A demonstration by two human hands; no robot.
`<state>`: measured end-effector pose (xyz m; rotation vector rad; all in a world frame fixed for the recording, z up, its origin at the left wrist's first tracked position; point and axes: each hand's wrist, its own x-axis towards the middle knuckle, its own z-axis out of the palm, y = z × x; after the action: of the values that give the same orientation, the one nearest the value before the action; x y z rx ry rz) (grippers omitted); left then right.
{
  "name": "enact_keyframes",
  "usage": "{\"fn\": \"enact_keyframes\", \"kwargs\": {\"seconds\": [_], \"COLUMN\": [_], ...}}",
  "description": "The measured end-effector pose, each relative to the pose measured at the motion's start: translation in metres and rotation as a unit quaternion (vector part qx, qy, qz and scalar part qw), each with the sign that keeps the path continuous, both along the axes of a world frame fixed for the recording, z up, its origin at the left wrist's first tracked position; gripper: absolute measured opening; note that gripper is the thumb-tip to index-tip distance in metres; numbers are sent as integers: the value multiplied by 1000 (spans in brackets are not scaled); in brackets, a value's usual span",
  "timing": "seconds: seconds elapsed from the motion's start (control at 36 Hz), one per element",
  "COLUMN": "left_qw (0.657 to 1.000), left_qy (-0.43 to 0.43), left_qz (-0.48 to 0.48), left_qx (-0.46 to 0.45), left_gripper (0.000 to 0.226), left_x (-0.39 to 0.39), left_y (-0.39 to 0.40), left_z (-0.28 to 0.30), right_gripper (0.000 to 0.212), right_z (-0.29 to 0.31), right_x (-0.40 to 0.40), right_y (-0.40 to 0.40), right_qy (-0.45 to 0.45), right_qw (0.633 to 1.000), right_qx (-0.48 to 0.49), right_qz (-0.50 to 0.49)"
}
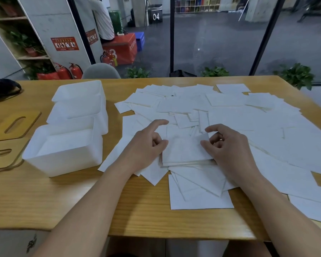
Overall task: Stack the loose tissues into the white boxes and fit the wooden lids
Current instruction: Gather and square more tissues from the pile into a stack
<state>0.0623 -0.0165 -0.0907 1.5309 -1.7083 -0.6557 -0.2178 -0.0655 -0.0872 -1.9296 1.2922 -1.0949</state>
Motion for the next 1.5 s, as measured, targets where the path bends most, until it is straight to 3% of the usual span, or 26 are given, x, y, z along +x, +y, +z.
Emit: {"fn": "enact_keyframes", "kwargs": {"seconds": [0.11, 0.22, 0.28, 0.42, 0.72, 0.83, 1.06, 1.22, 1.36, 1.5], "left_qw": [1000, 989, 982, 983, 964, 979, 995, 992, 981, 956], "left_qy": [-25, -56, -106, -132, -241, -179, -72, -79, -106, -205], "left_qz": [9, 126, 146, 122, 86, 77, 64, 92, 152, 211], "left_qx": [-5, -60, -61, -22, -70, -55, -12, -37, -60, 1], "left_gripper": [53, 34, 35, 45, 26, 11, 6, 14, 1, 57], "left_x": [2, 27, 38, 41, 31, 32, 41, 38, 35, 42], "left_y": [3, 2, 3, 7, 14, 19, 27, 25, 21, 21], "left_z": [1, 2, 1, -2, 4, 7, 6, 4, 1, -8], "right_gripper": [33, 42, 37, 15, 15, 16, 16, 18, 19, 15], "right_z": [-1, -1, -1, -6, -6, -4, -3, -2, -3, -4], "right_x": [-1, -2, -2, 4, 10, 11, 11, 11, 10, 10], "right_y": [0, -1, -2, 2, 8, 9, 11, 12, 10, 9], "right_qy": [36, 84, 90, 57, 85, 85, 84, 74, 77, 89], "right_qw": [999, 993, 990, 992, 987, 987, 989, 990, 990, 989], "right_qx": [-17, -82, -106, -93, -88, -88, -68, -66, -63, -62], "right_qz": [-1, -18, -20, 59, 100, 103, 103, 100, 98, 100]}}
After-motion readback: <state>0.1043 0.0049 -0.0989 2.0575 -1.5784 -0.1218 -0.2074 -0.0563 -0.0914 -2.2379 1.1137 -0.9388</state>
